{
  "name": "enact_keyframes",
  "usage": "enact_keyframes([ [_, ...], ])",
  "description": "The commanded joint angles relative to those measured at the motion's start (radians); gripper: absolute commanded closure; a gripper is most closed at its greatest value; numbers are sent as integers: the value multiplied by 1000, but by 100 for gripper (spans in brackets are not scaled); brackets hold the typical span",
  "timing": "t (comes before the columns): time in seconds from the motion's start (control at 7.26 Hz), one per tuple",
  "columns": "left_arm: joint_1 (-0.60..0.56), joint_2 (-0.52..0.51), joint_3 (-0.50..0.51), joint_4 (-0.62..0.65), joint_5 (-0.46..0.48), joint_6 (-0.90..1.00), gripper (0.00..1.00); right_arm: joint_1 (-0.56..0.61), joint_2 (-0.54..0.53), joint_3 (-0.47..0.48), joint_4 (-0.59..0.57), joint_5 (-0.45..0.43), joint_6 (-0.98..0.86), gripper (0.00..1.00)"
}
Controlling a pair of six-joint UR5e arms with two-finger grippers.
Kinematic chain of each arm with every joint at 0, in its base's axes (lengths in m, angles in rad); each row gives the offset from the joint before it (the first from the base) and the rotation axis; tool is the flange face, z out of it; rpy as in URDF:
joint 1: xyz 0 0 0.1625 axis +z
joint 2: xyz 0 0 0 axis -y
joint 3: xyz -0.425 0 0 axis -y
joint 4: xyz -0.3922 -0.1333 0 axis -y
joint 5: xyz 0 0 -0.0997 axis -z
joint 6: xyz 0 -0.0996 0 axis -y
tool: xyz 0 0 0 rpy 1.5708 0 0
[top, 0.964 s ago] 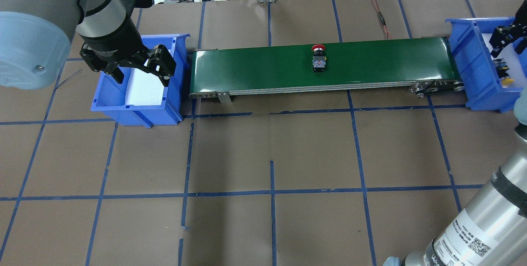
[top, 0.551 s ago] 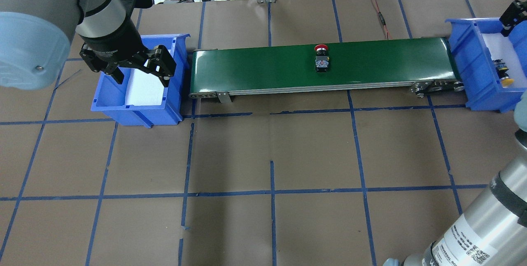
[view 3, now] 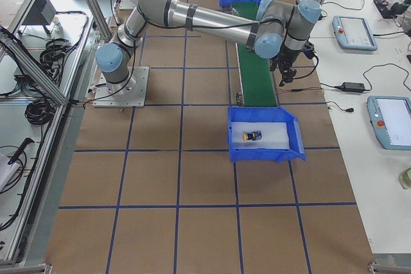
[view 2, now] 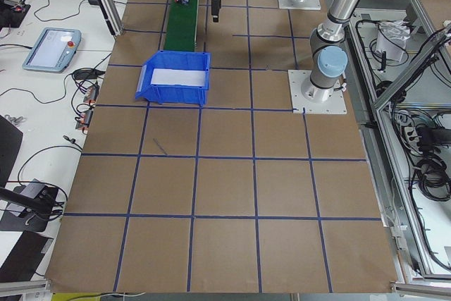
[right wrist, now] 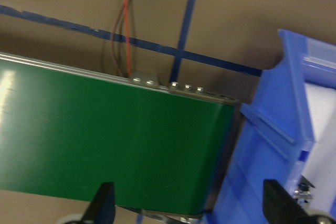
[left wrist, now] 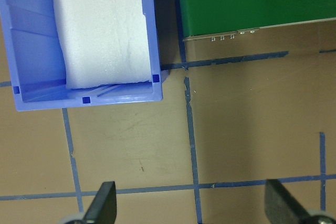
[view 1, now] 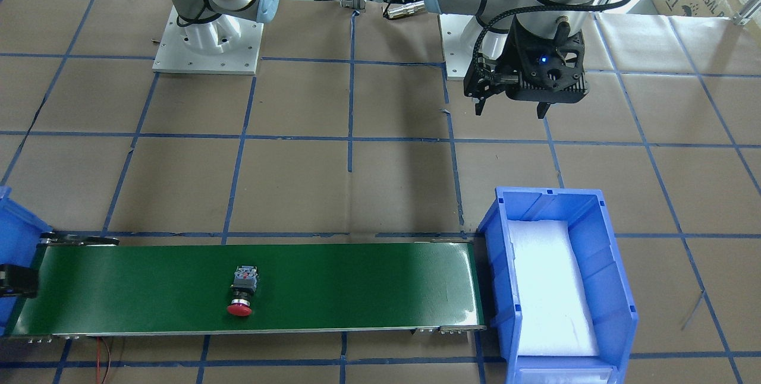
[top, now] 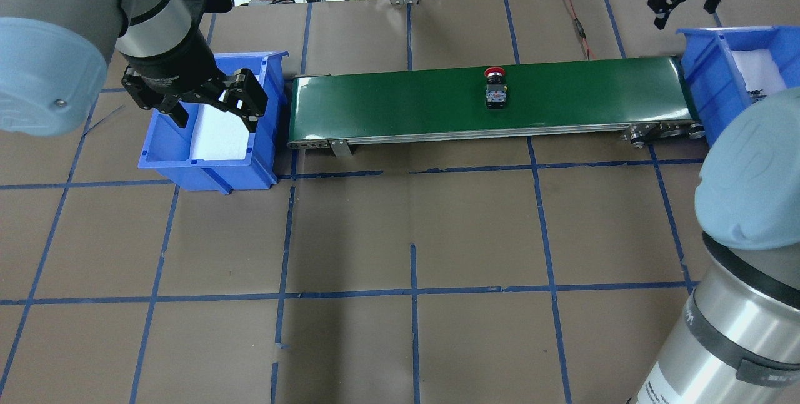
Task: Transport two buttons from left to right
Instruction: 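Move the right gripper back over the conveyor above the red button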
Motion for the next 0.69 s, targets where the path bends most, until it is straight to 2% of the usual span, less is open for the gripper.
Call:
enact_keyframes([
  [0.0,0,0,0,0,0,0,0,128,-12,65,11,70,151,0],
  [0.14,0,0,0,0,0,0,0,140,-29,113,-2,125,160,0],
  [0.28,0,0,0,0,0,0,0,142,-43,153,-25,144,191,0],
  [0.41,0,0,0,0,0,0,0,144,-43,170,-74,144,242,0],
  [0.55,0,0,0,0,0,0,0,156,-39,173,-75,144,287,0],
])
